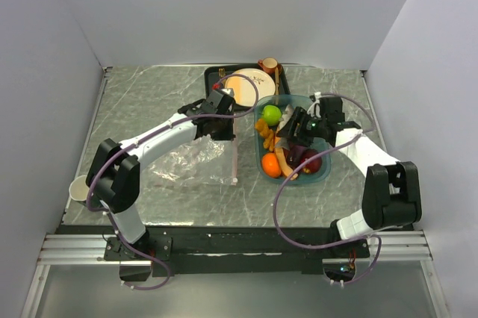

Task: Place the food in the zip-top bag and seal the zipper
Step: Pick up the zipper food storage bag at the center of the board.

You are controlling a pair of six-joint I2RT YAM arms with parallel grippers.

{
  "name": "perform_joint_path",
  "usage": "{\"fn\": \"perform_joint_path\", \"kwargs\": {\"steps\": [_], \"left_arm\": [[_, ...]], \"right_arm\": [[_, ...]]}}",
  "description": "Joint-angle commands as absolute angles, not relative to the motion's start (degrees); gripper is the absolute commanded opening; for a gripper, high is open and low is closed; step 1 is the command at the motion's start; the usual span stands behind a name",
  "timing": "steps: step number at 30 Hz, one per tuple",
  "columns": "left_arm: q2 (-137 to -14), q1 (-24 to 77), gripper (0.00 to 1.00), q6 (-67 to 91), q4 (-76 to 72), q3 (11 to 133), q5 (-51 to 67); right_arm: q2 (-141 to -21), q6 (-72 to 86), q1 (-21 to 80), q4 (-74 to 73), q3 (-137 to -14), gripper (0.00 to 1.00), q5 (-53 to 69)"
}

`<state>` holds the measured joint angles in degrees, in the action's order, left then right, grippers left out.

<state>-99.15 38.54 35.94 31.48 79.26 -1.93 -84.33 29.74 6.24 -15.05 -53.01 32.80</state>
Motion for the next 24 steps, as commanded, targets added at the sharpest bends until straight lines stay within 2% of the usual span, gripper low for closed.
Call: {"fn": "perform_joint_path", "kwargs": {"steps": [1, 4, 13, 20, 22, 24], "left_arm": [[-96.7, 38.5, 0.01, 35.0, 29.9, 79.5, -0.8], [-96.8, 38.5, 0.01, 35.0, 30.0, 80.2, -0.5], [-95.8, 38.5, 0.01, 34.3, 31.1, 81.1, -1.0], [-95.4, 38.5, 0.01, 34.3, 31.8, 81.8, -0.7], [-95.4, 38.5, 0.01, 34.2, 32.1, 82.4, -0.8], [-95.3, 38.5, 0.01, 34.1, 32.3, 82.5, -0.9]], "right_arm": [[-84.1, 29.4, 8.8, -14.2, -57.4, 0.63, 28.1], [-85.1, 30.0, 8.4, -16.7, -56.8, 0.63, 24.1], [-83.0, 39.3, 7.9, -9.1, -49.6, 0.65, 23.4], [-83.6, 40.8, 6.6, -8.1, -50.6, 0.66, 21.9], [-83.2, 41.0, 6.1, -7.9, -50.1, 0.63, 22.9], [-80.1, 39.4, 6.7, -7.7, -49.8, 0.63, 21.5]]}}
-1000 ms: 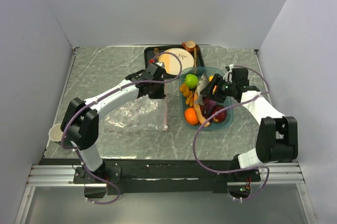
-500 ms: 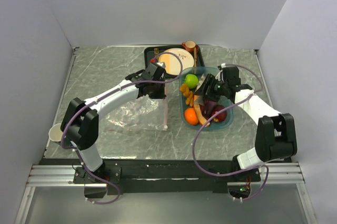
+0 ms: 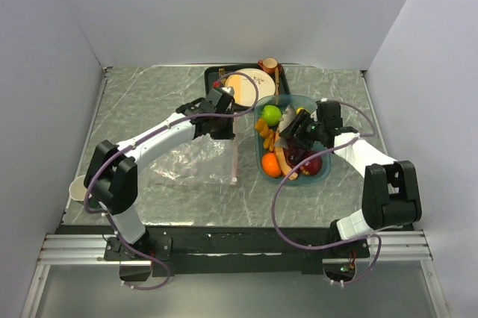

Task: Place the food in the zip-top bag and seal the zipper
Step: Pick up the zipper food storage bag at the center of the board.

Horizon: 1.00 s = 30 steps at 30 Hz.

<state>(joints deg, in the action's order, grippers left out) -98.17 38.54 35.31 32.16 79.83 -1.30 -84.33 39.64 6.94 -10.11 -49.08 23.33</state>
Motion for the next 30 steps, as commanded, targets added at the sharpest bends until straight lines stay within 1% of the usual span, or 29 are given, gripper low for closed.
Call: {"fn": "perform_joint_path", "kwargs": {"steps": [1, 2, 3, 4, 5, 6, 9, 13, 14, 15, 17, 19, 24, 26, 29, 30], "left_arm": [[-95.2, 38.5, 0.01, 34.1, 32.3, 82.5, -0.9], [-95.1, 38.5, 0.01, 34.3, 32.3, 82.5, -0.9], [-95.1, 38.4, 0.01, 34.3, 32.3, 82.6, -0.7], [-95.2, 38.4, 0.01, 34.3, 32.3, 82.6, -0.5], [-95.1, 38.5, 0.01, 34.4, 32.3, 82.6, -0.4], [-95.0, 38.5, 0.01, 34.5, 32.3, 82.6, -0.4], [-94.7, 38.5, 0.01, 34.5, 32.3, 83.1, 0.4], [-93.4, 38.4, 0.01, 34.5, 32.9, 84.1, 0.3], [-92.9, 38.5, 0.01, 34.6, 33.0, 84.0, 0.2], [-92.5, 38.5, 0.01, 34.7, 32.7, 83.8, 0.3], [-91.2, 38.5, 0.01, 35.2, 31.6, 83.5, 0.2], [-90.7, 38.4, 0.01, 35.5, 31.0, 83.6, 0.3], [-90.7, 38.5, 0.01, 35.9, 30.4, 82.9, 1.3], [-90.8, 38.5, 0.01, 36.0, 30.1, 82.7, 1.6], [-90.5, 38.5, 0.01, 36.1, 29.8, 82.0, 1.8], [-90.5, 38.5, 0.01, 36.1, 29.8, 81.9, 1.8]], "right_arm": [[-78.6, 38.9, 6.8, -6.9, -49.2, 0.63, 22.1], [-75.7, 38.3, 6.9, -4.5, -48.6, 0.61, 23.0], [-74.5, 38.3, 7.1, -3.3, -47.8, 0.57, 24.2], [-73.7, 38.3, 7.3, -0.4, -47.6, 0.56, 28.7], [-73.4, 38.8, 7.4, -0.2, -47.6, 0.51, 31.2], [-73.5, 39.2, 7.7, 0.6, -48.5, 0.40, 32.9], [-75.1, 39.0, 11.9, 1.8, -51.3, 0.39, 35.9], [-78.9, 42.1, 16.3, 5.8, -53.0, 0.40, 38.8], [-80.2, 42.5, 17.8, 6.8, -53.1, 0.39, 39.5], [-81.0, 43.0, 18.3, 8.0, -53.2, 0.33, 40.2], [-83.5, 45.3, 19.1, 11.9, -53.0, 0.32, 42.2], [-85.1, 46.8, 19.4, 14.6, -53.1, 0.28, 43.3], [-88.6, 47.9, 21.0, 15.9, -54.7, 0.28, 43.9], [-89.7, 47.1, 21.6, 14.9, -55.3, 0.32, 43.3], [-91.4, 47.4, 22.3, 15.2, -56.0, 0.37, 44.1], [-91.6, 47.4, 22.6, 15.6, -55.9, 0.40, 44.5]]}}
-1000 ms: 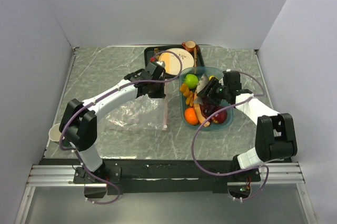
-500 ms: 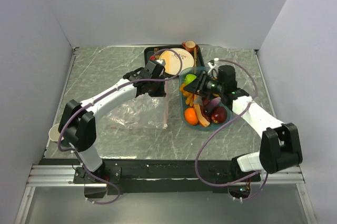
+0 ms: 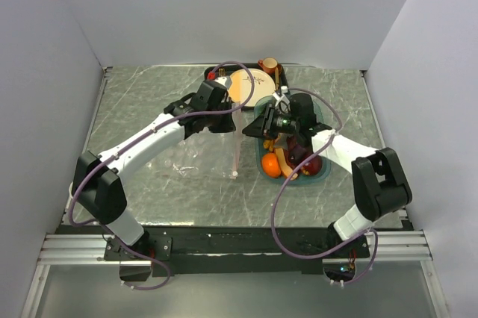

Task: Place the food in the zip-top bag and seal the zipper
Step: Pick up the zipper food storage bag at the center of the board, then open the zipper of the food storage bag.

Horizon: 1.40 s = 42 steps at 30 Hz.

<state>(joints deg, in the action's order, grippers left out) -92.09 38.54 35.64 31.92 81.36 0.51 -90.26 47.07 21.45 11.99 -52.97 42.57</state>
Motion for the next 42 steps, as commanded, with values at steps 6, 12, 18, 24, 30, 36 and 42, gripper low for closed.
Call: {"fn": "perform_joint_path", "kwargs": {"steps": [6, 12, 18, 24, 30, 36, 42], "left_arm": [[-90.2, 38.5, 0.01, 36.3, 29.5, 81.7, 1.8], [-90.2, 38.4, 0.01, 35.9, 31.6, 83.1, 1.3], [-88.1, 38.4, 0.01, 35.8, 36.3, 85.3, -0.3], [-84.0, 36.9, 0.01, 37.1, 41.0, 86.0, -6.1], [-82.9, 34.5, 0.01, 37.3, 45.2, 88.1, -8.7], [-84.9, 34.1, 0.01, 35.9, 46.9, 89.7, -6.6], [-86.9, 34.1, 0.01, 38.5, 42.6, 87.2, -4.0]], "right_arm": [[-93.9, 45.8, 23.9, 13.1, -57.5, 0.41, 44.0], [-94.7, 45.2, 24.3, 12.0, -57.9, 0.21, 41.5], [-98.3, 43.2, 24.2, 7.6, -61.3, 0.16, 39.8], [-102.1, 40.2, 24.3, 1.2, -65.9, 0.10, 35.7], [-104.4, 38.6, 24.4, -0.9, -68.5, 0.10, 33.6], [-105.6, 38.5, 24.5, -0.4, -69.7, 0.13, 34.9], [-103.3, 37.5, 24.5, -1.2, -71.9, 0.23, 34.9]]}}
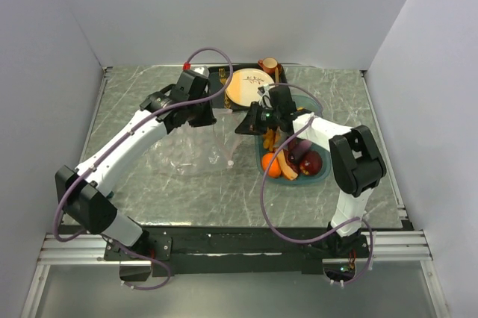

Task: Place the food in the zip-top bag and seal the zipper
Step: Open the zipper of the food storage bag.

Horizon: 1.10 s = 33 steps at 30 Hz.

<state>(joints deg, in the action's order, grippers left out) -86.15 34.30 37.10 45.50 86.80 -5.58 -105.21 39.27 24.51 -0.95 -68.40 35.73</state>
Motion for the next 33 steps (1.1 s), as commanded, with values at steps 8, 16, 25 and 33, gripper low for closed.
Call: {"fn": "perform_joint_path", "kwargs": {"steps": [8, 16, 25, 33], "left_arm": [[-90.0, 34.1, 0.01, 40.1, 40.3, 88.5, -4.9], [-91.3, 34.1, 0.01, 39.7, 39.2, 88.1, -4.0], [-91.5, 34.1, 0.01, 39.9, 36.4, 86.6, -1.1], [-91.3, 34.0, 0.01, 39.3, 36.6, 86.3, -1.4]], "right_arm": [[-96.3, 34.6, 24.3, -7.6, -72.2, 0.55, 29.1], [-85.3, 33.5, 15.2, -14.2, -64.6, 0.57, 19.8], [-82.3, 36.3, 5.0, -12.3, -53.6, 0.58, 23.1], [-87.1, 37.6, 2.3, -10.3, -52.6, 0.57, 27.0]]}}
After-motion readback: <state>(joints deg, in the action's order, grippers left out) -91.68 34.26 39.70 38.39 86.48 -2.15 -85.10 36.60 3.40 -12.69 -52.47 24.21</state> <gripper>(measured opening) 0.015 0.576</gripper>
